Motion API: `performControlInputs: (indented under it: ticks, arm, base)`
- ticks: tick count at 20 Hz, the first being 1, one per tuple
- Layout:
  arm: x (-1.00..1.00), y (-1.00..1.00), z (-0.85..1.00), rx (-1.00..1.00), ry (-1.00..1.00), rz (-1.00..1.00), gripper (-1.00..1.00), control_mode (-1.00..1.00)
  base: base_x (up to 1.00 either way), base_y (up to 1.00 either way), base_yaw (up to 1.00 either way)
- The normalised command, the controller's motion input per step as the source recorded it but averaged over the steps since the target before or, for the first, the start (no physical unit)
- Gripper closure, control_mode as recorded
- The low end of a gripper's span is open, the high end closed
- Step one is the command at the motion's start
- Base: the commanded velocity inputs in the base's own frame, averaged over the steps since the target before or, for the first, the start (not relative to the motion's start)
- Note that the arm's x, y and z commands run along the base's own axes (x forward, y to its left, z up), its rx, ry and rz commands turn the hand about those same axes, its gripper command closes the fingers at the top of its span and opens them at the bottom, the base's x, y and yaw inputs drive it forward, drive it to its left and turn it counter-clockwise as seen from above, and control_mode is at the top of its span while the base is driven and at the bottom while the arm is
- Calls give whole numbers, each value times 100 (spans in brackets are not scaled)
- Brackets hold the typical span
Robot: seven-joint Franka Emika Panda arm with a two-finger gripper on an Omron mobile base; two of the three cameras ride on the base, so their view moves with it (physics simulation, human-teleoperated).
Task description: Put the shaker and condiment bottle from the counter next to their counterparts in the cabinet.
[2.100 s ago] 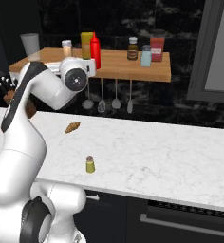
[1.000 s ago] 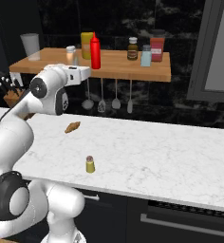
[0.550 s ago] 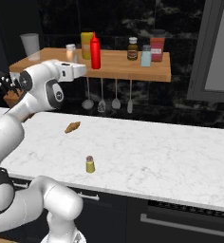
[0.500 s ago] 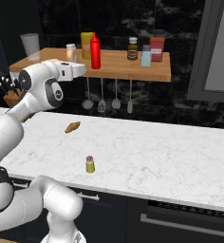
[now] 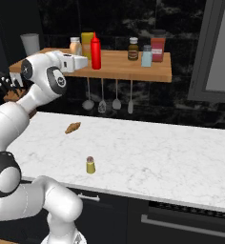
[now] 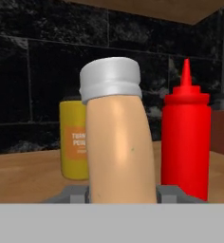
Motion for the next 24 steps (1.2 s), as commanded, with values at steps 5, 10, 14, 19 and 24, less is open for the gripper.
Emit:
performControlInputs:
  ticks: [5, 10, 14, 19, 24]
  arm:
    - [10, -4, 0, 0, 0, 0, 100, -100]
    - [26, 0, 0, 0, 0, 0, 100, -100]
    - [33, 0, -1, 0, 0, 0, 100, -100]
    - [21, 0, -1, 0, 0, 0, 100, -100]
    - [12, 0, -13, 0, -3, -4, 100, -100]
  base:
    - [0, 0, 0]
    - [0, 0, 0]
    - [0, 0, 0]
    - [0, 0, 0]
    - [0, 0, 0]
